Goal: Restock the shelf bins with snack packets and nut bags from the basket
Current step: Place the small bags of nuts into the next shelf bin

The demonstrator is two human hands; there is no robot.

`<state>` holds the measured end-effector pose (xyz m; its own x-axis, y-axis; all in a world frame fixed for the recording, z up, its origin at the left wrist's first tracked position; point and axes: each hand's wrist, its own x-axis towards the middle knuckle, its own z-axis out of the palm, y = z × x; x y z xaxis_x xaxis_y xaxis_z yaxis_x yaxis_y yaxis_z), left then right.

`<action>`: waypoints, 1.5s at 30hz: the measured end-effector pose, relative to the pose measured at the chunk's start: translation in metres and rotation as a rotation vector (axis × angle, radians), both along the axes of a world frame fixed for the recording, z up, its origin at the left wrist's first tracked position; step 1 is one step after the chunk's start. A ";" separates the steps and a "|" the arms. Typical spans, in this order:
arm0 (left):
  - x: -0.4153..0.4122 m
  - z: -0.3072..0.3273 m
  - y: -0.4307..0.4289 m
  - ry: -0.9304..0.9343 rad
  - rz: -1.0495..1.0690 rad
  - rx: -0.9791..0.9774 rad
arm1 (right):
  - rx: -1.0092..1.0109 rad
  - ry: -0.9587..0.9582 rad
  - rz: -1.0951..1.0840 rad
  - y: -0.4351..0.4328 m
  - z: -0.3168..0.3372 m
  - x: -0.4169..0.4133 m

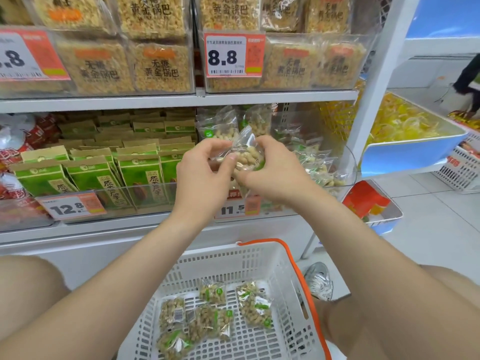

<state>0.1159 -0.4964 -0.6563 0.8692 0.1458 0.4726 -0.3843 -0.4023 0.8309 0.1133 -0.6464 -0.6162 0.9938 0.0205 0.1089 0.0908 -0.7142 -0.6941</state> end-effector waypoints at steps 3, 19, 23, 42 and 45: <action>0.011 0.007 0.005 0.034 -0.003 0.063 | 0.044 0.041 0.027 -0.010 0.008 0.010; 0.042 -0.006 0.002 0.090 -0.233 0.689 | -0.079 -0.273 -0.281 -0.038 -0.014 0.091; 0.040 -0.012 0.000 0.074 -0.239 0.816 | -0.065 -0.218 -0.288 -0.029 -0.026 0.104; 0.028 -0.023 0.005 -0.075 -0.255 0.779 | -0.197 -0.053 -0.439 -0.028 -0.037 0.105; 0.017 -0.022 0.006 -0.179 -0.147 0.745 | -0.214 -0.207 -0.218 -0.012 -0.026 0.077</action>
